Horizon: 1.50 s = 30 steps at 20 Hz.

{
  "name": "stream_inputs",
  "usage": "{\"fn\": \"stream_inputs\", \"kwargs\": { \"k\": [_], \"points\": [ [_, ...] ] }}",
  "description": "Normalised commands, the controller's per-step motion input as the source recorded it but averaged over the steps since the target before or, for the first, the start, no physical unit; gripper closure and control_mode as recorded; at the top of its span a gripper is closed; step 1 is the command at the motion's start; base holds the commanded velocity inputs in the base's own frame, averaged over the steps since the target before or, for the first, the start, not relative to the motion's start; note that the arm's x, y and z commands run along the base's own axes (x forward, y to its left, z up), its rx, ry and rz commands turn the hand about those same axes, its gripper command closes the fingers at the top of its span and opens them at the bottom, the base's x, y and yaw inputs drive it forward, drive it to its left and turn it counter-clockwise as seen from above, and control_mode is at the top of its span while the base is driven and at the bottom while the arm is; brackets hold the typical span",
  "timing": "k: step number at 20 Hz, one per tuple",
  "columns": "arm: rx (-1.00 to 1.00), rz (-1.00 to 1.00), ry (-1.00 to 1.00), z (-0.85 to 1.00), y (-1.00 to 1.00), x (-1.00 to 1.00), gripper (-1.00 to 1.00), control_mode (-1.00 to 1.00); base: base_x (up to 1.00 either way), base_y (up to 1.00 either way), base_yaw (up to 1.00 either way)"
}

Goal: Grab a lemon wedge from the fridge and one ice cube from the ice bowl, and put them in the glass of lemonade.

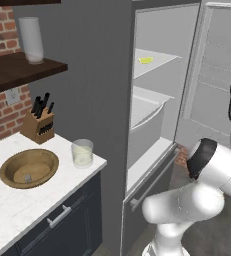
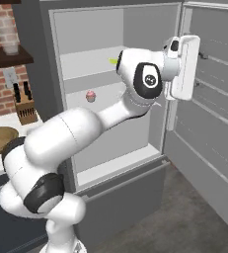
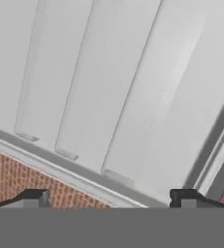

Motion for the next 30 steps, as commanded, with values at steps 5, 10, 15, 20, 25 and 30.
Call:
{"fn": "stream_inputs", "kwargs": {
  "k": [5, 10, 15, 20, 25, 30],
  "points": [
    [0.07, 0.03, -0.29, 0.03, 0.86, -0.16, -1.0, -1.0, 0.0, 0.0, 0.0],
    [0.17, 0.03, -0.3, 0.0, 0.96, 0.02, -1.0, -1.0, 0.0, 0.0, 0.0],
    [0.3, 0.02, -0.17, -0.16, 1.0, 0.01, -1.0, -1.0, 0.0, 0.0, 0.0],
    [0.47, 0.04, -0.03, -0.47, 0.77, 0.17, -1.0, -1.0, 0.0, 0.0, 0.0],
    [0.64, 0.01, 0.0, -0.53, 0.67, 0.35, -1.0, -1.0, 0.0, 0.0, 0.0],
    [0.61, 0.0, 0.0, -0.25, 0.6, 0.15, -1.0, -1.0, 0.0, 0.0, 0.0]
  ]
}}
